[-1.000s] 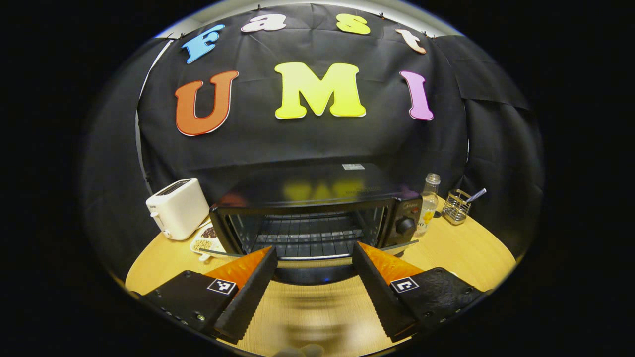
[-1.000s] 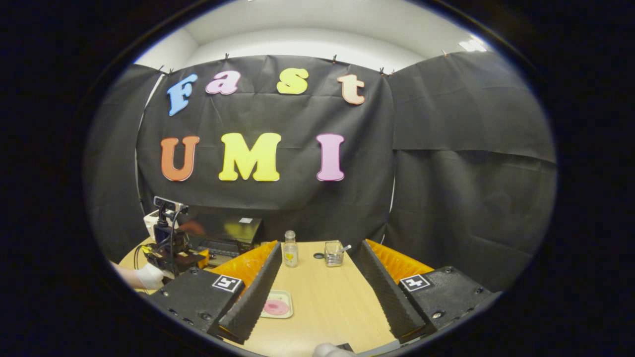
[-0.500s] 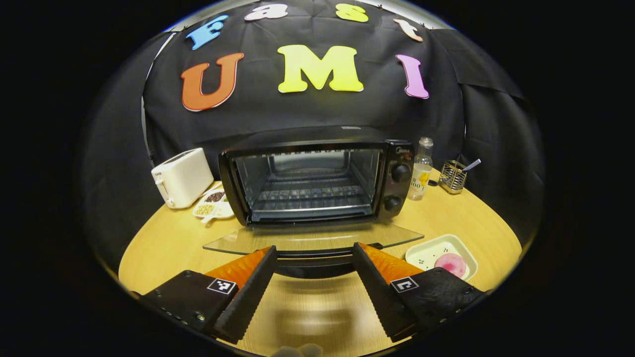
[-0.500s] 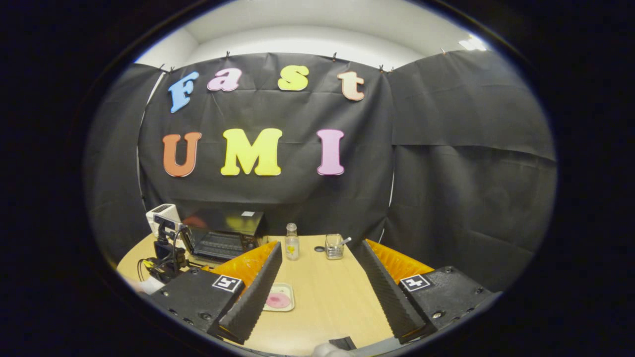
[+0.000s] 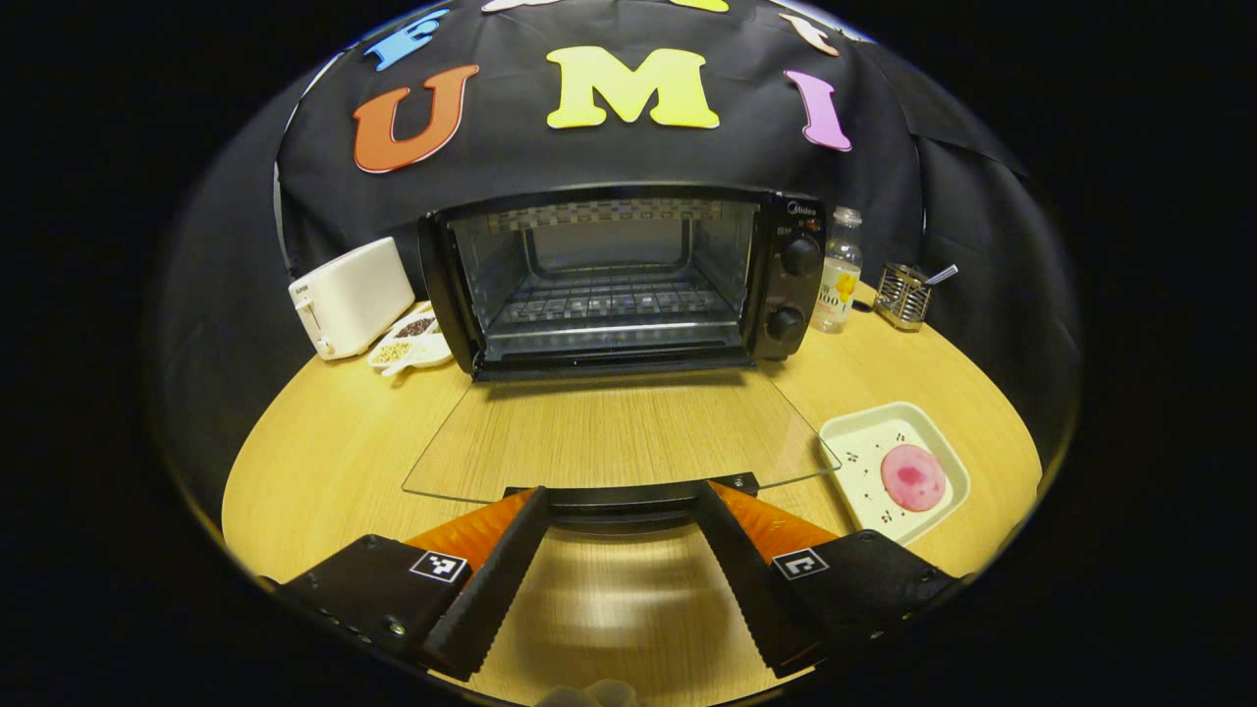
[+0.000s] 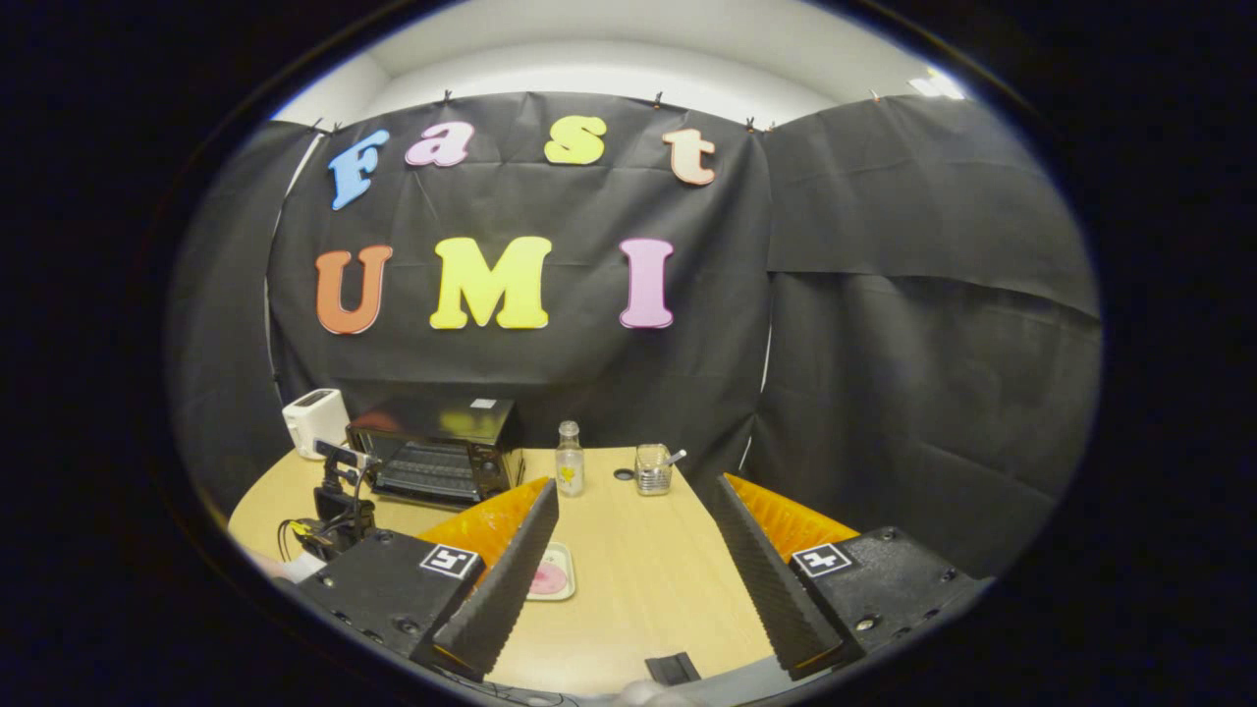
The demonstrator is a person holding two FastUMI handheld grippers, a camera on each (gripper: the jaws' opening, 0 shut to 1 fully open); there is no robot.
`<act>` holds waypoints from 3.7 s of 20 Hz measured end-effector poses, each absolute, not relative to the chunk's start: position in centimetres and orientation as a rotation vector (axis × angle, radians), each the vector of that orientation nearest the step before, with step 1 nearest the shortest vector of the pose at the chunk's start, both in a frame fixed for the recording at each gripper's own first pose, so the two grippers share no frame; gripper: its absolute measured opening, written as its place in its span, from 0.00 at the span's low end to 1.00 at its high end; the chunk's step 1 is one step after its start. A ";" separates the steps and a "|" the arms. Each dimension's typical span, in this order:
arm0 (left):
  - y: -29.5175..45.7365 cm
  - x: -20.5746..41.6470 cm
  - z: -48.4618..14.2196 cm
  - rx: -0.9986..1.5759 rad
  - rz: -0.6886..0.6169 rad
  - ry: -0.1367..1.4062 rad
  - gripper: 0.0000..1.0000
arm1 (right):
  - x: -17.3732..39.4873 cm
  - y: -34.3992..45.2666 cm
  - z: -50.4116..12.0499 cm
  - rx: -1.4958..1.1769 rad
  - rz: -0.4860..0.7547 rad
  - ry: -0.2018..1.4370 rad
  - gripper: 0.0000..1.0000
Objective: Open the electric oven with the left hand, put the food in, and close the electric oven.
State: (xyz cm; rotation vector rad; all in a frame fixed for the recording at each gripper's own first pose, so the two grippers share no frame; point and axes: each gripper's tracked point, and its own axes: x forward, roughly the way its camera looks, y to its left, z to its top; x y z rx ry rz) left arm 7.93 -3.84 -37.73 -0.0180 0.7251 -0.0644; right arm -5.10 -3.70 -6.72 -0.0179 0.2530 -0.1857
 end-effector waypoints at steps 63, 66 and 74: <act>-2.2 0.5 -16.0 -0.046 0.160 0.479 0.97 | 14.2 3.3 -36.1 0.942 0.288 1.087 0.04; -0.6 -0.4 -16.1 -0.049 0.145 0.472 0.97 | 13.6 5.7 -33.9 0.978 0.259 1.045 0.04; 6.2 -4.3 -16.6 -0.062 0.098 0.455 0.97 | 12.6 13.6 -30.8 1.105 0.078 0.892 0.04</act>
